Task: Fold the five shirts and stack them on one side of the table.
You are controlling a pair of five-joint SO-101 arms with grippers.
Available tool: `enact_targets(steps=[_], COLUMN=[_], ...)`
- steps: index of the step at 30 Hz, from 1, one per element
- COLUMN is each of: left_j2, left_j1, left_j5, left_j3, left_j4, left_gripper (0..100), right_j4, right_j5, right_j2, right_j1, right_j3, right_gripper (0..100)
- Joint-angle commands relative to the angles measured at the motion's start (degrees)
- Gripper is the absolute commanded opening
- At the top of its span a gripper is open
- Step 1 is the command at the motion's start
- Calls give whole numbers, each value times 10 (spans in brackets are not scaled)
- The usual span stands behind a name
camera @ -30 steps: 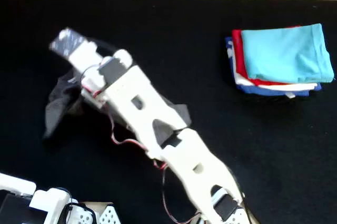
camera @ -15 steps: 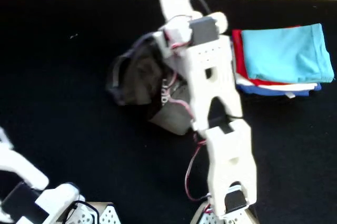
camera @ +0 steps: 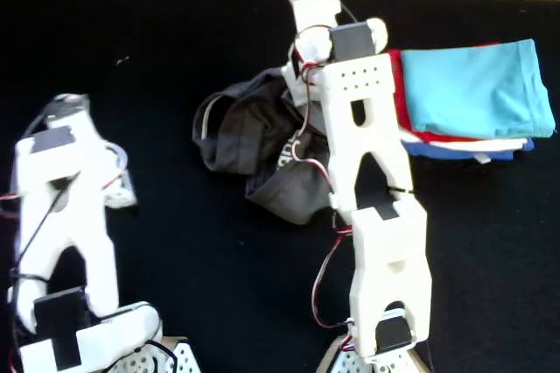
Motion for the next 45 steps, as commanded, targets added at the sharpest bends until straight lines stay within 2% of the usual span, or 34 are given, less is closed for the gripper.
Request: enact_targets(steps=[1,9,13,17,20,25,29,35,41,42,44,45], left_j2=[-15,-15,-15,-15,-15,-10,53,195,238,242,247,247], left_j1=[92,309,371,418,430,434,452,455,453,452,447,445], left_j5=[52,159,199,202,202,202,202,203,201,200,200,200], left_j3=[-1,-4,-1,0,-1,-1,-19,-116,-163,-163,-163,-161], left_j4=[-5,-18,-84,-130,-161,-229,-258,-262,-228,-228,-227,-227], left_gripper=[164,164,164,164,164,165,165,165,155,130,13,6], right_j4=[7,-15,-22,-22,-22,-5,-2,-1,-1,-1,-1,-1], right_j5=[6,8,8,16,44,47,47,47,46,46,45,45], right_j2=[-40,-36,-36,-36,-36,-37,-37,-37,-37,-37,-37,-37], right_j1=[24,76,98,104,103,102,102,102,102,102,102,102], right_j3=[-15,-10,-8,-9,-9,-13,-12,-11,-9,-9,-9,-9], right_gripper=[9,9,9,9,9,9,9,7,7,7,7,7])
